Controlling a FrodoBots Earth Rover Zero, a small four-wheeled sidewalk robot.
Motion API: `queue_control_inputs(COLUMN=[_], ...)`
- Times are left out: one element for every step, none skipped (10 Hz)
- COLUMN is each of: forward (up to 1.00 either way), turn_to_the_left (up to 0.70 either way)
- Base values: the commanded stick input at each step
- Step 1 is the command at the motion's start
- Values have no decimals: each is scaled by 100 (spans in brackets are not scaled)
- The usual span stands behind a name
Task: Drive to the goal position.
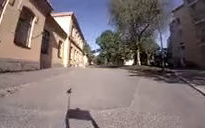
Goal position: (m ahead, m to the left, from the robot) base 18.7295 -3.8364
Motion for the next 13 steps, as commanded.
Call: queue_control_inputs(forward=[85,85,85,85,85,85,85,85,85,85,85,85,85], turn_to_the_left=[34,34,34,0,0,0,0,0,0,0,0,0,0])
